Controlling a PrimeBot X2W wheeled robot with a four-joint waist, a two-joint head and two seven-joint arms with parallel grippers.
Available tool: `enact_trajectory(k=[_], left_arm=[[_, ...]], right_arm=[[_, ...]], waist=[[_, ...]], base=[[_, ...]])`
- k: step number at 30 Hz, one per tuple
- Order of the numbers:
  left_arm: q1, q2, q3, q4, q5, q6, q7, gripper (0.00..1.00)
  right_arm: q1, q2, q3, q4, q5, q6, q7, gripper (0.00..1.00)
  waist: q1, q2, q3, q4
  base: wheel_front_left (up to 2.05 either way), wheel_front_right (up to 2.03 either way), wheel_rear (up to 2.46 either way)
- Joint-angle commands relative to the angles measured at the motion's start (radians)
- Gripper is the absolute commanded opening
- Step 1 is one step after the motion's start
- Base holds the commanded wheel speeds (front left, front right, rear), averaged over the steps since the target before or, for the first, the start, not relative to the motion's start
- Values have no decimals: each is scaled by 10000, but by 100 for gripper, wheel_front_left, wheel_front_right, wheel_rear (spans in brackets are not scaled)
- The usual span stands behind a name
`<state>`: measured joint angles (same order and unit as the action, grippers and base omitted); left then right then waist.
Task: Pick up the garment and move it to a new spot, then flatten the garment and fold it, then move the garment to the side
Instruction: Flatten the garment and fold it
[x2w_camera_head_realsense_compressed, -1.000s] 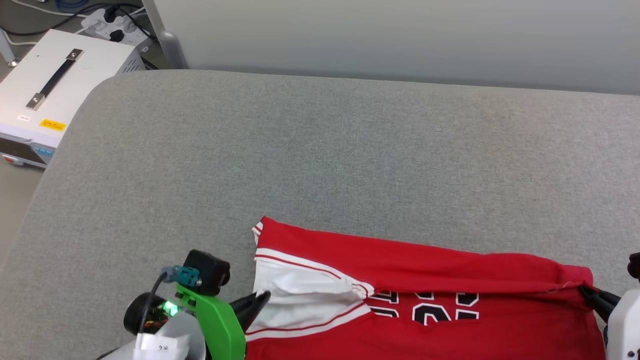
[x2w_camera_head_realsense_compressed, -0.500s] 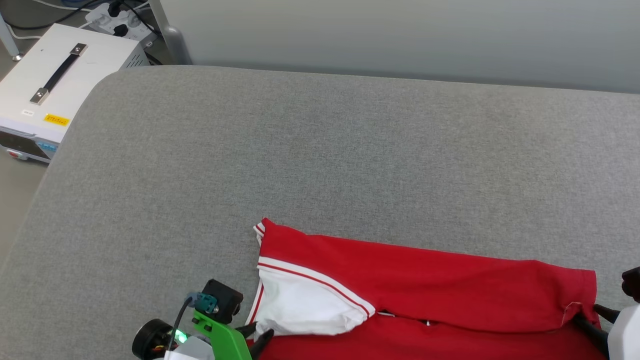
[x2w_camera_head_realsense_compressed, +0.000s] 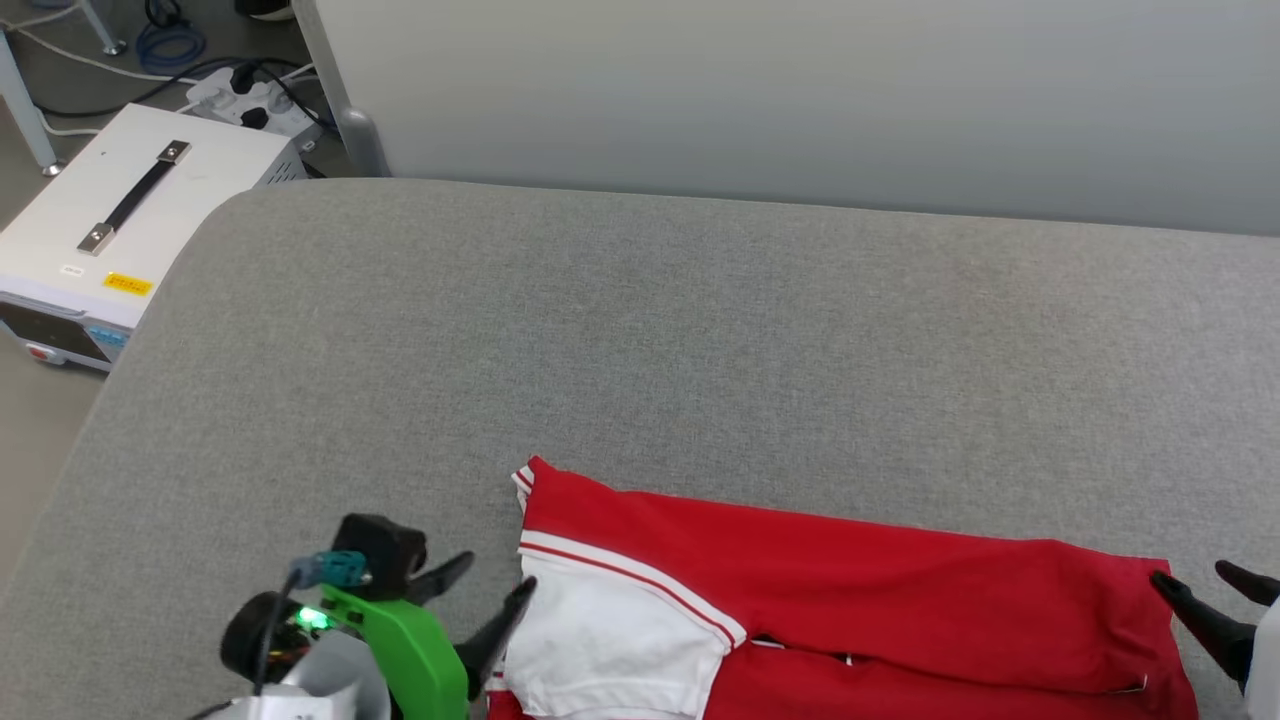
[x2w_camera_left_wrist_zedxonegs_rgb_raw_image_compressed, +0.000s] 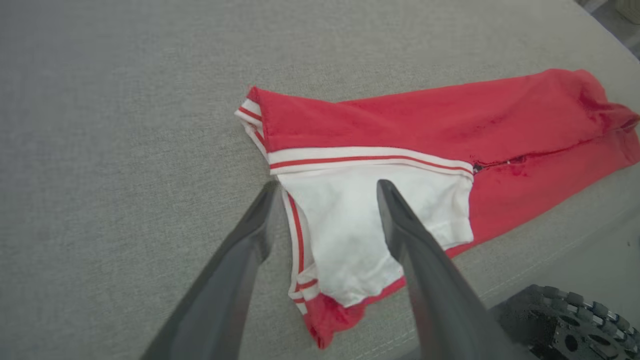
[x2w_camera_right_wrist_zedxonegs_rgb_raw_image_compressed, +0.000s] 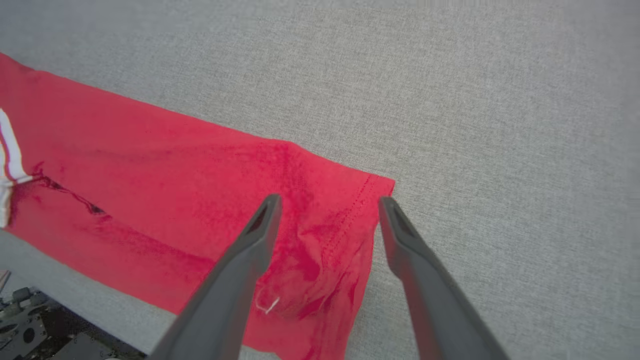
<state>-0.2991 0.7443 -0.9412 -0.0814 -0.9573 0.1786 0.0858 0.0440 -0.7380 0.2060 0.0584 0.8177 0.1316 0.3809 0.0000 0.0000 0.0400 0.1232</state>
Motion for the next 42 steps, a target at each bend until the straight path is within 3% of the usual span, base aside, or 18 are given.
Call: enact_trajectory(k=[1, 7, 11, 16, 21, 27, 33, 42], left_arm=[[180, 225, 194, -147, 69, 207, -158, 100], [355, 320, 1494, -765, -68, 1252, -1680, 100], [520, 5, 2078, -638, 267, 1513, -3033, 100], [889, -784, 3223, -455, 1115, 1722, -3461, 100], [1751, -1782, 4750, -362, 2422, 1104, -3472, 100], [2037, -2579, 5611, -145, 3270, 141, -3474, 100], [2035, -3039, 6157, 49, 3815, -412, -3474, 100], [2030, -3414, 6583, 306, 4333, -873, -3475, 100]], right_arm=[[166, 164, -271, -103, 7, -9, 122, 100], [527, 1134, -1799, -77, -689, -9, 880, 100], [748, 2078, -2665, 108, -1324, -9, 1536, 100], [842, 3121, -3354, 188, -1822, -9, 2144, 100], [697, 3670, -3739, 424, -2121, -9, 2430, 100], [479, 3755, -3890, 1184, -2371, -9, 2466, 100], [234, 3823, -3526, 1887, -1974, -9, 2542, 100], [124, 4047, -2656, 2437, -1132, -9, 2758, 100]], waist=[[0, 0, -122, -30], [0, 0, -173, -23], [0, 0, -84, -19], [0, 0, 86, -3], [0, 0, 288, 15], [0, 0, 565, 174], [0, 0, 853, 268], [0, 0, 922, 317]], base=[[0, 0, 0], [0, 0, 0], [0, 0, 0], [0, 0, 0], [0, 0, 0], [0, 0, 0], [0, 0, 0], [0, 0, 0]])
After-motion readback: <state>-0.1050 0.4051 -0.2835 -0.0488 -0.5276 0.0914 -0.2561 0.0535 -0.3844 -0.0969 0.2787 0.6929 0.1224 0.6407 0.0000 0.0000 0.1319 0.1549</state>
